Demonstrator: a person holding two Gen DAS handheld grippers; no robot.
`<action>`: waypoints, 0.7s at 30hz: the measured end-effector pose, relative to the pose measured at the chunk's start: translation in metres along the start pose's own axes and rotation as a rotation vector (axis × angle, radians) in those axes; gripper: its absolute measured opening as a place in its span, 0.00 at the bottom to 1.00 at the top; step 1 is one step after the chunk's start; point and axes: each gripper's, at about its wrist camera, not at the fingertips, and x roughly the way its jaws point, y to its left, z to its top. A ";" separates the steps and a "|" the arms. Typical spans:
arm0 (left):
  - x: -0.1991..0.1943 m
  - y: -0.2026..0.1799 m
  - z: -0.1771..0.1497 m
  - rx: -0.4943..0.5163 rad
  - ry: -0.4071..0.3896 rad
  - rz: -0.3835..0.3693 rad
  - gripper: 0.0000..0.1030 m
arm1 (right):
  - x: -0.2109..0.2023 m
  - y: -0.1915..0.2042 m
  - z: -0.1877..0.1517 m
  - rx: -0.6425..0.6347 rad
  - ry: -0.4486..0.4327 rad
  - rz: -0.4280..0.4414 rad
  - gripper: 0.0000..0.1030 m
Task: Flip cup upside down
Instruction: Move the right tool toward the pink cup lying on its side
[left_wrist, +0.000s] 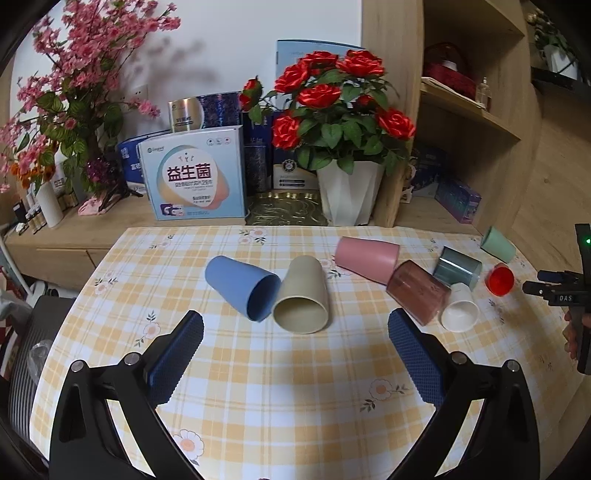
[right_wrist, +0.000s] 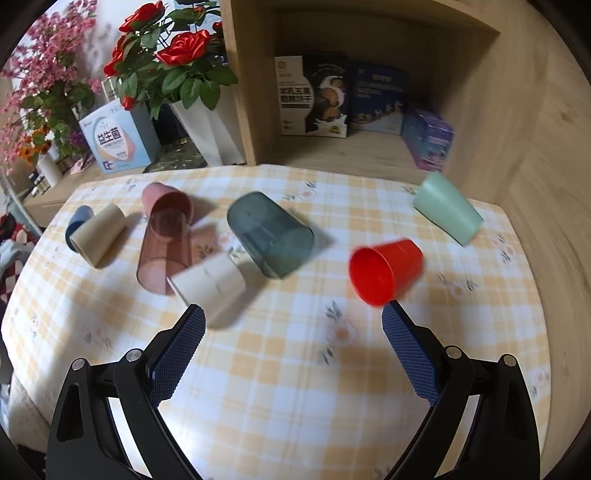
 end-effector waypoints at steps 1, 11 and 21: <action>0.002 0.003 0.001 -0.010 0.004 0.000 0.95 | 0.003 0.003 0.005 -0.005 0.001 0.007 0.91; 0.025 0.027 0.005 -0.021 0.057 0.104 0.95 | 0.042 0.023 0.043 -0.095 0.058 0.039 0.91; 0.042 0.043 0.008 -0.072 0.086 0.053 0.94 | 0.085 0.034 0.077 -0.183 0.113 0.017 0.90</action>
